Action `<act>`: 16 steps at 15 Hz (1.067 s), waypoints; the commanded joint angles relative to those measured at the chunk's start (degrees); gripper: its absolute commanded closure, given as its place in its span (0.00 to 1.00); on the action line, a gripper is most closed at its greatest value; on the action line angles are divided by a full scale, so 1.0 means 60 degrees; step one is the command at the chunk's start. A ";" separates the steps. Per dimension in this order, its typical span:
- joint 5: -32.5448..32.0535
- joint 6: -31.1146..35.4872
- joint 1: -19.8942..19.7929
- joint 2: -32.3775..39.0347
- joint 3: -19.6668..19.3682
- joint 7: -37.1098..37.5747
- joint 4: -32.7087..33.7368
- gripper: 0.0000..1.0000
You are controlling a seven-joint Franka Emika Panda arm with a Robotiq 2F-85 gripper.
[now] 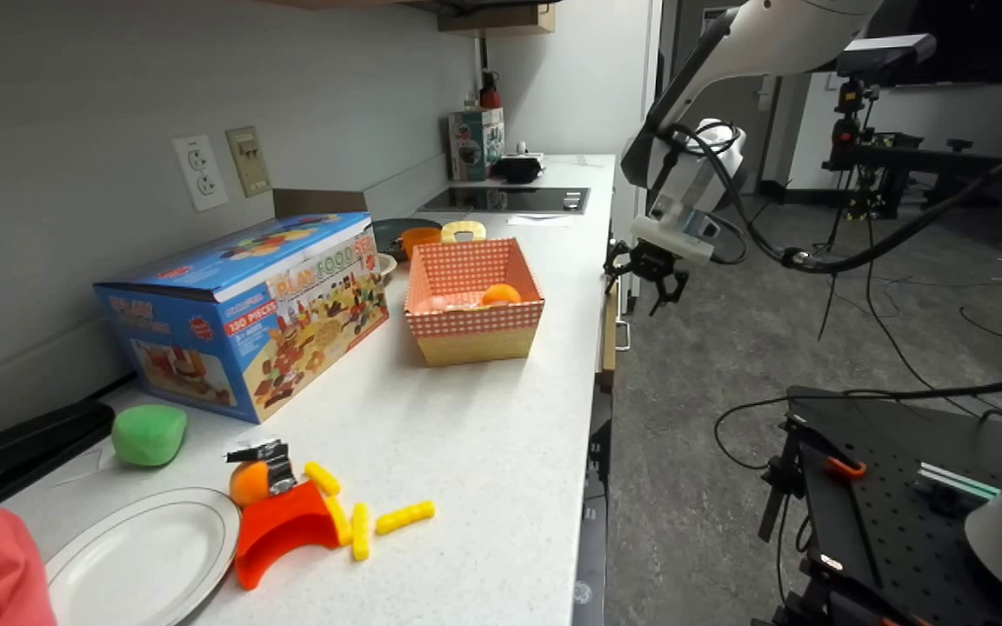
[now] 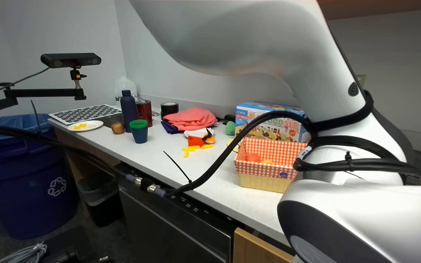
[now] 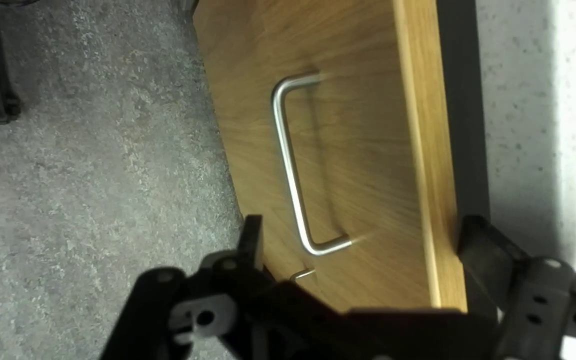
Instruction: Pull the drawer open
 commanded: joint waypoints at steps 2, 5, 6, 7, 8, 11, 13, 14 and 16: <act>0.0223 0.0145 0.0059 -0.0283 0.0378 -0.0817 -0.0510 0.00; 0.0654 0.0515 0.0041 -0.0431 0.0654 -0.1560 -0.0811 0.00; 0.0791 0.0641 0.0056 -0.0474 0.0712 -0.1804 -0.0918 0.00; 0.0904 0.0745 0.0071 -0.0477 0.0752 -0.2001 -0.0983 0.00; 0.0978 0.0795 0.0080 -0.0479 0.0770 -0.2140 -0.1032 0.00; 0.1060 0.1075 0.0101 -0.0466 0.0716 -0.2386 -0.1110 0.00; 0.0785 0.1186 0.0151 -0.0488 0.0536 -0.2255 -0.1161 0.00; 0.0648 0.1273 0.0189 -0.0501 0.0460 -0.2147 -0.1190 0.00; 0.0271 0.1429 0.0268 -0.0474 0.0265 -0.1851 -0.1221 0.00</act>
